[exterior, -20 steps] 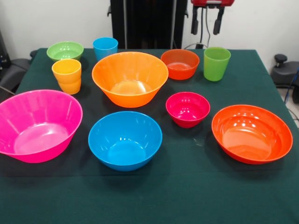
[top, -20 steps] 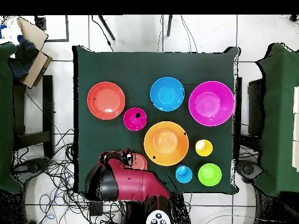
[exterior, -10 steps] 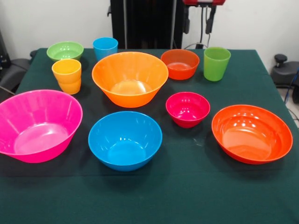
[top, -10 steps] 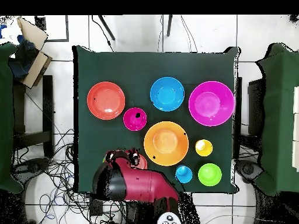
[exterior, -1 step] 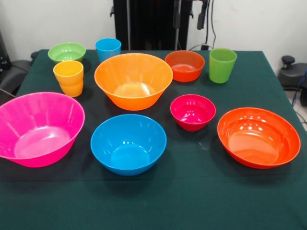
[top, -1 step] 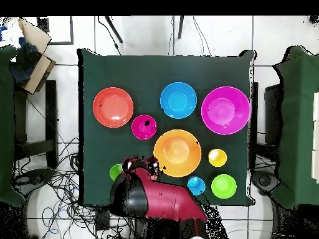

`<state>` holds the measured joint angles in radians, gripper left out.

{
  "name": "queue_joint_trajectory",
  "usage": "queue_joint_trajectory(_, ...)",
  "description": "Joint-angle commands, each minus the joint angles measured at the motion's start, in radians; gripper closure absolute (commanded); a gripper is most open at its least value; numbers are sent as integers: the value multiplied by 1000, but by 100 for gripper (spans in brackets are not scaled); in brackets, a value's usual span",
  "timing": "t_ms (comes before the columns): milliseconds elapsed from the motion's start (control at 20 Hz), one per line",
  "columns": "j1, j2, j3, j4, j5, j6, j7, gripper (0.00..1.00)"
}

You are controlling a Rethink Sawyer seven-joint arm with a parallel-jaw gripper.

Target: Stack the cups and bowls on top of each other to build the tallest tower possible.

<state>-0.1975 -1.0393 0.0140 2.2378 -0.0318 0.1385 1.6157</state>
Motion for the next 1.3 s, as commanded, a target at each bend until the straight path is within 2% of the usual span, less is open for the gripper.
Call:
queue_joint_trajectory(50,-9,-122,133,184,-33,103,69,0)
queue_joint_trajectory(300,2,-196,126,269,-20,97,87,0)
queue_joint_trajectory(500,29,-181,104,287,-38,44,118,0)
queue_joint_trajectory(650,39,-95,87,249,-66,-21,123,0)
queue_joint_trajectory(850,50,-14,70,182,-70,-38,112,0)
queue_joint_trajectory(1100,69,11,61,92,-38,47,101,0)
queue_joint_trajectory(1300,83,61,56,6,-18,100,93,0)
